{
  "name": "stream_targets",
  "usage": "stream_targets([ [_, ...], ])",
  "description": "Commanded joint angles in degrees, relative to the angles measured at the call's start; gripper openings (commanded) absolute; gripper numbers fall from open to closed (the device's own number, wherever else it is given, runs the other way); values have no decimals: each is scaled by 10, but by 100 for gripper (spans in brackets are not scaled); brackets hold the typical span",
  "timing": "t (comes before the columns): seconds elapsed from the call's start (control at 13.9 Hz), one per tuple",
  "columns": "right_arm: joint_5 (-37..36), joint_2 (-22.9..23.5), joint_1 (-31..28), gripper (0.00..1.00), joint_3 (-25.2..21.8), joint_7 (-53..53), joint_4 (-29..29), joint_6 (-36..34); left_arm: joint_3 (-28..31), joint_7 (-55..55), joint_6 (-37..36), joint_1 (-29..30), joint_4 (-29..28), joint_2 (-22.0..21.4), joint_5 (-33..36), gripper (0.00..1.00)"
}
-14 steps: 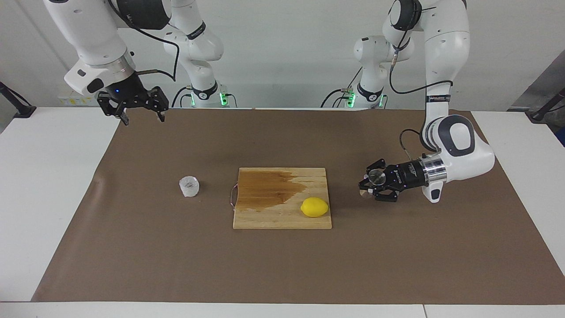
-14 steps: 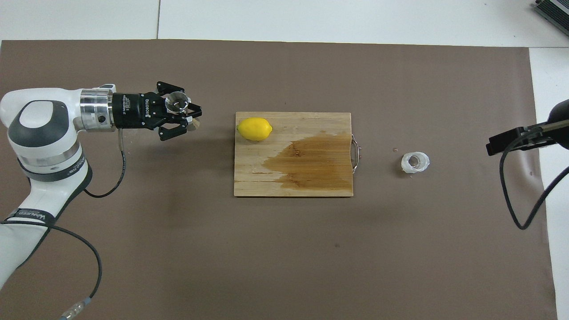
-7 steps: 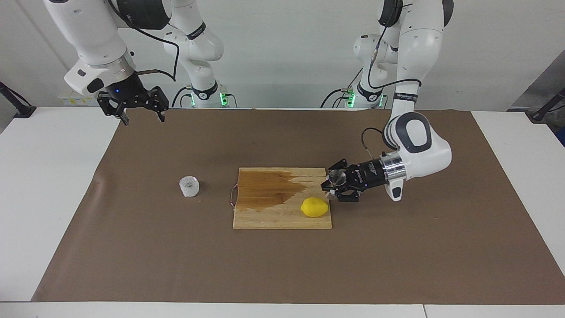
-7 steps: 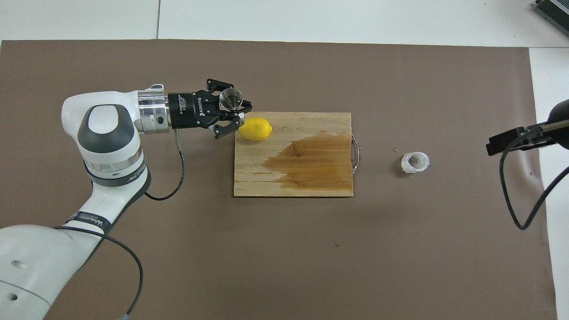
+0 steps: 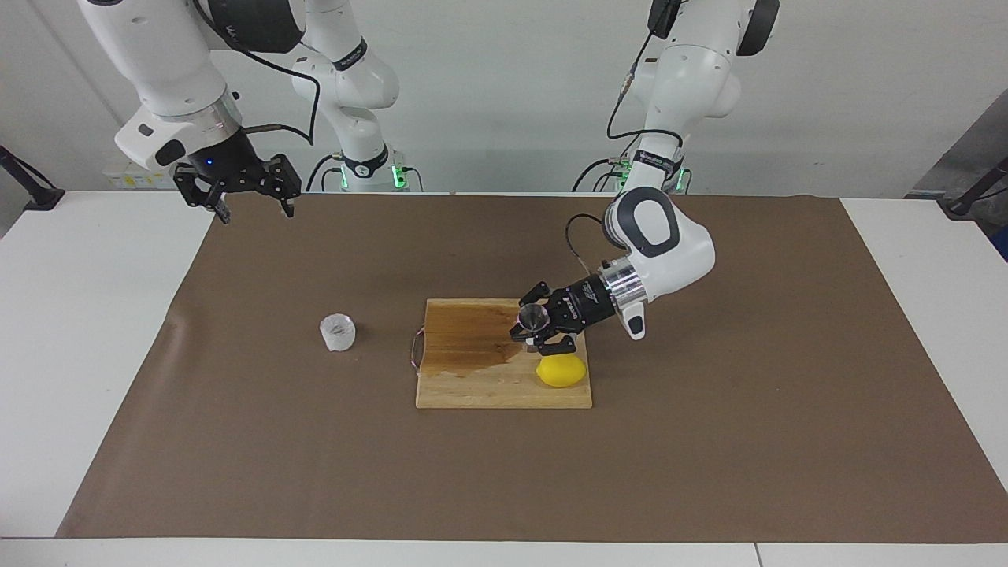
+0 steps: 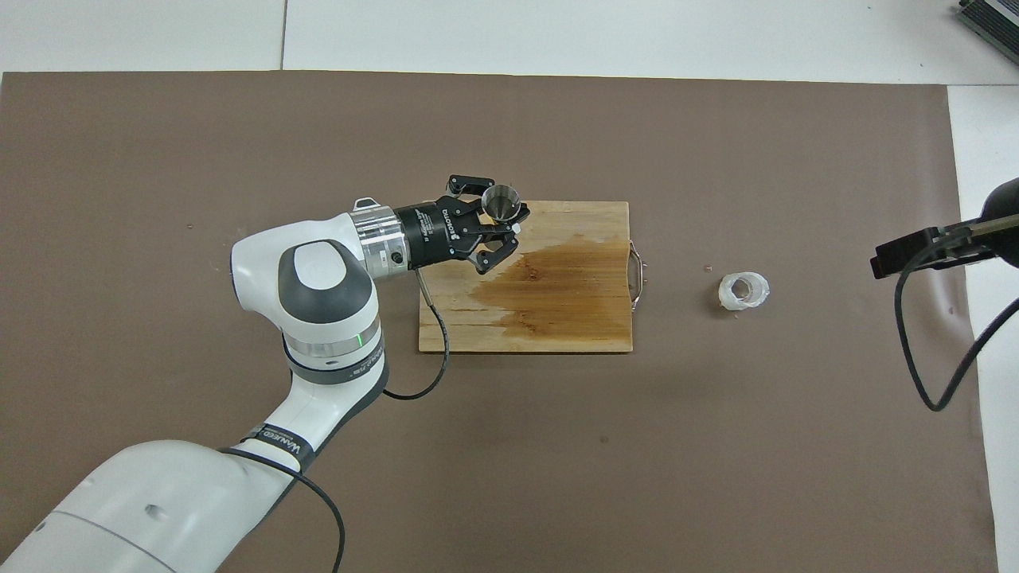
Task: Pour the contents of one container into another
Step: 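Carry the metal cup with the left gripper onto the cutting board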
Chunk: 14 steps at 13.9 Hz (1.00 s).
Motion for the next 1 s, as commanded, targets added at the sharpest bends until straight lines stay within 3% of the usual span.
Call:
stream_targets([
  [0.0,1,-10,-7,100,4,-7,-10,4,9,50,21,-20,-45,-25,-58,0],
  [0.22,1,-10,-7,100,4,-7,-10,4,8,151,23,-35,-66,-23,-147,0],
  [0.93,1,-10,-7,100,4,-7,-10,4,-2,217,35,-47,-77,-3,-222,0],
])
